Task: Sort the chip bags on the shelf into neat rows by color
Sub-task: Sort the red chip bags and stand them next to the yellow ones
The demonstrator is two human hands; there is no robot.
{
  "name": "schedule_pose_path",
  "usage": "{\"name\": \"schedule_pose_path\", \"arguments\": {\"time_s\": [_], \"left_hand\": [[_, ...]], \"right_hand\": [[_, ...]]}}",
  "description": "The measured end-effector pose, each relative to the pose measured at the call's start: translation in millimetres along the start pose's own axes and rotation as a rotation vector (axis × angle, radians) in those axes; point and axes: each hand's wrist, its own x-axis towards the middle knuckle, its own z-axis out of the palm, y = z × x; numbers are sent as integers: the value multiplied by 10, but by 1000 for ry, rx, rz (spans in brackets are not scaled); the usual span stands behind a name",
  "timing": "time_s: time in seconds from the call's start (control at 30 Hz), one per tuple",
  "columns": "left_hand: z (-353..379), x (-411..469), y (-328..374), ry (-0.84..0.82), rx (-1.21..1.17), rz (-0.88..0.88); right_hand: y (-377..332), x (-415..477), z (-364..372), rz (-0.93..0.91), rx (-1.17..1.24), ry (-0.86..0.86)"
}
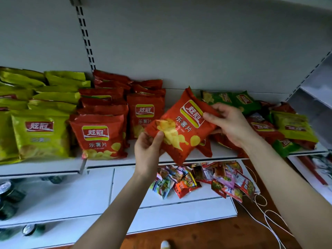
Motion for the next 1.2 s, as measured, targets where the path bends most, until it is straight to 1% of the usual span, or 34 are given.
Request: {"name": "schedule_pose_path", "arguments": {"time_s": [0.07,0.13,0.17,0.23,0.3,0.37,0.43,0.53,0.6,0.67,0.77,0.83,0.87,0.93,0.97,1.0,1.1,1.13,1.2], "left_hand": [[-89,-33,-26,26,60,30],[-237,-60,-71,91,192,157],[-331,-77,-108,114,303,257],[-506,-70,-199,116,627,542],[-587,-22,-293,24,953,812],[-588,78,-356,-88,1172,961],[-575,216,-413,-154,1353,977],[-586,379,-461,-165,1547,875],[-613,449,-512,-160,1567,814],[-613,486,-569,-148,1569,763],[-525,504,-590,-101,1580,708],[-468,530,-593,-58,1600,719],[-457,533,-587,-44,1599,730],[-431,532,-578,-35,1590,754],[-419,524,-581,-36,1594,760],[-402,512,-576,-30,1599,764],[-354,502,-589,5,1556,846],[-316,483,-594,-22,1520,881],[-153,388,-620,-143,1417,937]], "right_hand": [[-31,81,93,-46,-100,49],[-76,207,209,-69,-169,47],[-91,289,266,-74,-197,29],[-120,464,370,-88,-305,-16],[-135,630,476,-99,-444,-67],[-132,784,601,-106,-519,-136],[-98,917,737,-131,-600,-219],[-42,1044,868,-152,-673,-296],[-16,1067,826,-123,-621,-299],[6,1014,643,-131,-595,-233],[141,744,234,-215,-738,-92],[320,418,42,-168,-802,-148],[443,262,1,-130,-890,-214],[740,67,-35,-113,-1079,-317],[835,19,-50,-140,-1093,-304],[879,3,-77,-173,-1059,-244],[784,48,-204,-266,-807,56],[714,58,-253,-262,-727,136],[615,69,-327,-186,-613,218]]}}
